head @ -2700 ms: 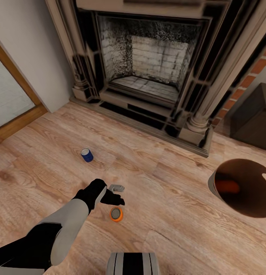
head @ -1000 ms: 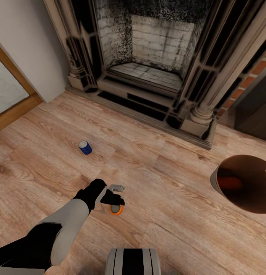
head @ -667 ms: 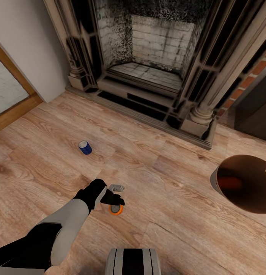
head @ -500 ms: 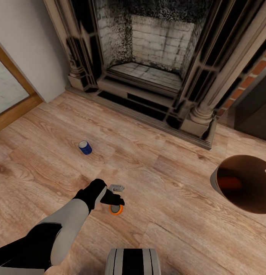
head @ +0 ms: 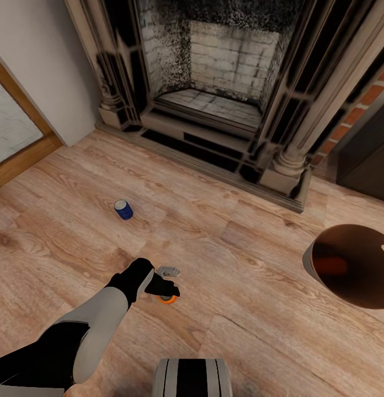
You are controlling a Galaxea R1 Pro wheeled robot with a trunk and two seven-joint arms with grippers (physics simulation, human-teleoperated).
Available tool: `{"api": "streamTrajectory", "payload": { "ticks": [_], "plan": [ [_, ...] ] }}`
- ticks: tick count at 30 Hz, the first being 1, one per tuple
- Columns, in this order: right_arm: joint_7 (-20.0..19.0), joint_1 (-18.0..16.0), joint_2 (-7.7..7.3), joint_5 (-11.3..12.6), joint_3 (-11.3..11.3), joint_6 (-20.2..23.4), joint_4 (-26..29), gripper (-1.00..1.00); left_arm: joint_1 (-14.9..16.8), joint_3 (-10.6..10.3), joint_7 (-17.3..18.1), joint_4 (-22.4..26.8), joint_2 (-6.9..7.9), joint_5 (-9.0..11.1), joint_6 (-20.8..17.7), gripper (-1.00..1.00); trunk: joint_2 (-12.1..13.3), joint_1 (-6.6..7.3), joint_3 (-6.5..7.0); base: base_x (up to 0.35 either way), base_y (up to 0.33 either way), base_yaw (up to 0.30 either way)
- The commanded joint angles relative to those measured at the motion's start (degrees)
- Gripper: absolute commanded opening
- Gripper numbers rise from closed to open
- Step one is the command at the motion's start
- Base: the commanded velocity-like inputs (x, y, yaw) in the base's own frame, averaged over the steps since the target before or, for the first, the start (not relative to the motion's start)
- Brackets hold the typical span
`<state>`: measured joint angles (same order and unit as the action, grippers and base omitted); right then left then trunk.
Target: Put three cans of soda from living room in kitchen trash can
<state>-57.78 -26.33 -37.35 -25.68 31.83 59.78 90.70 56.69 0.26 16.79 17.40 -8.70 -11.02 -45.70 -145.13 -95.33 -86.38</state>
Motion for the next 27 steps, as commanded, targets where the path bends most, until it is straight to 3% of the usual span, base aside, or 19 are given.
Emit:
{"api": "streamTrajectory", "payload": {
  "ticks": [1,26,27],
  "plan": [
    [-0.22,-0.04,0.0,0.46,-0.01,0.22,0.0,-1.0,0.0,0.0,0.0,0.0,0.0,-0.01,0.0,1.0,0.0,0.01,0.0,-0.003,0.0,0.0],
    [-0.23,0.03,0.0,0.37,-0.1,0.22,-0.01,-1.0,0.0,0.0,0.0,0.0,0.0,-0.04,0.0,1.0,0.0,0.01,0.0,0.0,0.0,0.0],
    [-0.23,0.03,0.0,0.37,-0.12,0.22,-0.01,-1.0,0.0,0.0,0.03,0.0,0.0,-0.03,0.0,-1.0,0.0,0.01,0.0,0.0,0.0,0.0]
  ]
}}
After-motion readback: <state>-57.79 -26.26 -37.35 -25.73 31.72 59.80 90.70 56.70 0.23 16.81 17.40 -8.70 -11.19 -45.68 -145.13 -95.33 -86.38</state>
